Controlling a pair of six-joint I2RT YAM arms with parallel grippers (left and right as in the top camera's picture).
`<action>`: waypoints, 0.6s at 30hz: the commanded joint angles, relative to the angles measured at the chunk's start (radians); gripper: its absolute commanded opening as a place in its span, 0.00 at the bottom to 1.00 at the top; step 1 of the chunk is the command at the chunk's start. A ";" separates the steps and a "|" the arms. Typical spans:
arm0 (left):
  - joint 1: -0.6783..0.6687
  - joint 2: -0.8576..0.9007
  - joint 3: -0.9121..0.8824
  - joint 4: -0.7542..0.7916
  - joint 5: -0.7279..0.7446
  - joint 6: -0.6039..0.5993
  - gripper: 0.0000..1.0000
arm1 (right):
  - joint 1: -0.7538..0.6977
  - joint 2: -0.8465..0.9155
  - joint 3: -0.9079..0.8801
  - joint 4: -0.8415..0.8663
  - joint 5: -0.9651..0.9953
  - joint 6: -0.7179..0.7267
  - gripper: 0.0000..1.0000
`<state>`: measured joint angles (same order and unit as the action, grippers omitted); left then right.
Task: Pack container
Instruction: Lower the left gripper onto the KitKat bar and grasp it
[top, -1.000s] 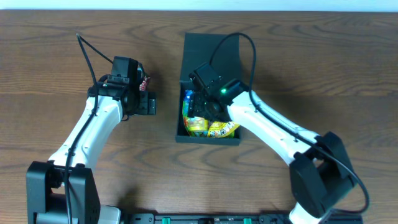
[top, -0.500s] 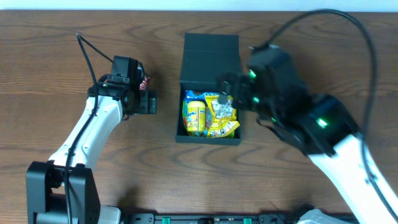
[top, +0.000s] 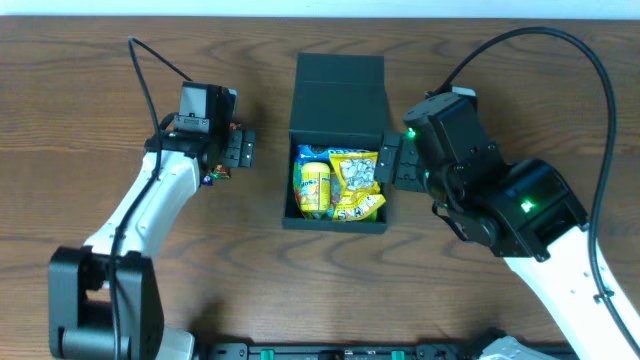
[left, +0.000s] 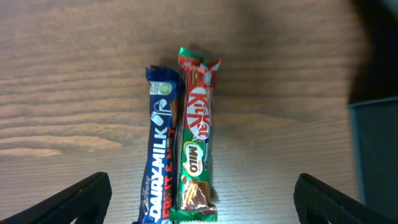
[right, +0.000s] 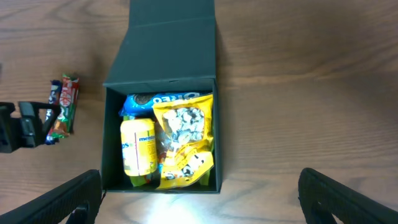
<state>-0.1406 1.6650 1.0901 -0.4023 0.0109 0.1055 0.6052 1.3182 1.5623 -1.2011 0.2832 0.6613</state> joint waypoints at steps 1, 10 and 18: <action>0.010 0.059 -0.004 0.008 -0.023 0.026 0.94 | -0.009 0.002 -0.007 -0.004 0.027 -0.032 0.99; 0.009 0.082 -0.005 0.021 0.023 0.026 0.71 | -0.009 0.002 -0.007 -0.004 0.031 -0.031 0.99; 0.009 0.131 -0.008 0.058 0.065 0.026 0.64 | -0.009 0.002 -0.007 -0.014 0.032 -0.031 0.99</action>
<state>-0.1375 1.7557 1.0882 -0.3515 0.0360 0.1310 0.6052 1.3182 1.5620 -1.2110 0.2893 0.6445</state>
